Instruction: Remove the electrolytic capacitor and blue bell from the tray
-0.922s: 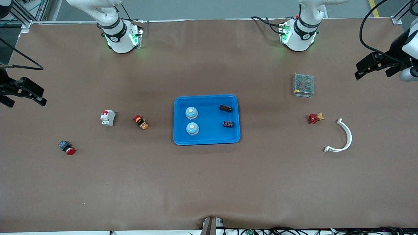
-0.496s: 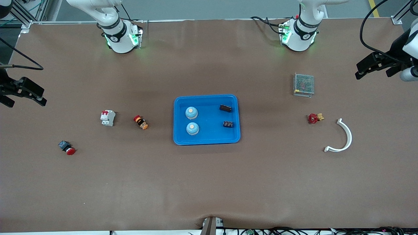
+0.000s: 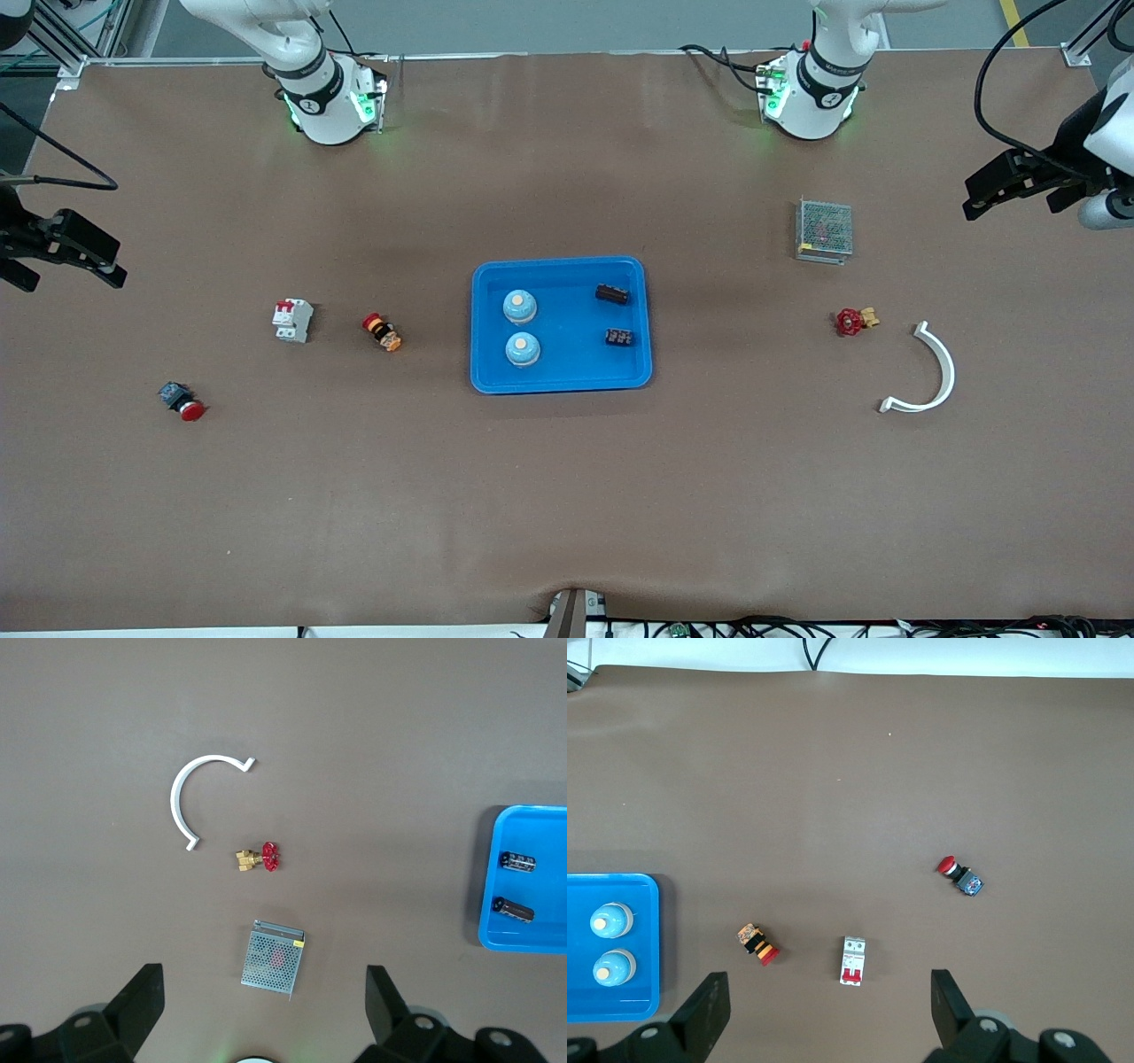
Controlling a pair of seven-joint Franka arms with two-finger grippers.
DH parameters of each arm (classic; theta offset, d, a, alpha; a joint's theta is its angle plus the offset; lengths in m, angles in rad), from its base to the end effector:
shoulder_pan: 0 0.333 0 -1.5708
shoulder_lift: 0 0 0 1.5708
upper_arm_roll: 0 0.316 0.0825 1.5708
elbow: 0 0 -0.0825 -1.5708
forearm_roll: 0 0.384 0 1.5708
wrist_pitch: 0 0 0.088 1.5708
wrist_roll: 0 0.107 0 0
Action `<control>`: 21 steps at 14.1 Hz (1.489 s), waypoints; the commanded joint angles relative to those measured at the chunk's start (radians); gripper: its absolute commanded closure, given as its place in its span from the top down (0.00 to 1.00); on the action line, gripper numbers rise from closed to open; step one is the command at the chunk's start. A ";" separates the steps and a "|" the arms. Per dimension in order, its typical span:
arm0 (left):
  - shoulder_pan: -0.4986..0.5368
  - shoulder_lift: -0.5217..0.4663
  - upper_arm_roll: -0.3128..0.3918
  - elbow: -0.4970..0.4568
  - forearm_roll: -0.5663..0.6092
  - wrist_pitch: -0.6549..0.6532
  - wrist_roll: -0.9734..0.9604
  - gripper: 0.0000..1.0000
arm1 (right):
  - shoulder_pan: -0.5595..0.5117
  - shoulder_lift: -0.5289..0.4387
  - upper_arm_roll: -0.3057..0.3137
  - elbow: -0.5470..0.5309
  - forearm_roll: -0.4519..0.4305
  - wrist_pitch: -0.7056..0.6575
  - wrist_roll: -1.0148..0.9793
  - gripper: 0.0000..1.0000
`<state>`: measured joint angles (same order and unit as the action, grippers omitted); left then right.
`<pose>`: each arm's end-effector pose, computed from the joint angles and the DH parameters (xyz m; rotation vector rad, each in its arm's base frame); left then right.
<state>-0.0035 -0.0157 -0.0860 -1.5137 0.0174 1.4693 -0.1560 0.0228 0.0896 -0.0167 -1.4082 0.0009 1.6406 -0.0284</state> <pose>0.5374 -0.0466 0.6510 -3.1174 -0.1061 0.0409 0.5897 0.0042 0.6573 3.1310 0.0543 0.2240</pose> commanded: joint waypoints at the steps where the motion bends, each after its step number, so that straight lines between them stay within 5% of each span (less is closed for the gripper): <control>1: -0.019 0.022 -0.023 -0.011 0.021 -0.003 -0.034 1.00 | 0.008 0.004 -0.002 0.012 -0.006 -0.015 -0.005 1.00; 7: -0.029 0.100 -0.090 -0.016 0.003 0.008 -0.181 1.00 | 0.042 0.013 0.000 -0.040 -0.001 0.002 -0.027 1.00; 13: -0.032 0.128 -0.176 -0.117 -0.027 0.129 -0.353 1.00 | 0.045 0.007 0.000 -0.283 0.002 0.191 -0.056 1.00; 21: -0.038 0.174 -0.291 -0.273 -0.027 0.347 -0.644 1.00 | 0.256 0.151 -0.002 -0.341 0.117 0.347 0.151 1.00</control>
<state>-0.0427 0.1712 -0.3618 -1.7331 0.0022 1.7609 -0.7450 0.2166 0.1978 -0.0067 -1.7525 0.1016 1.9455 0.0478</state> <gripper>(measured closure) 0.000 0.000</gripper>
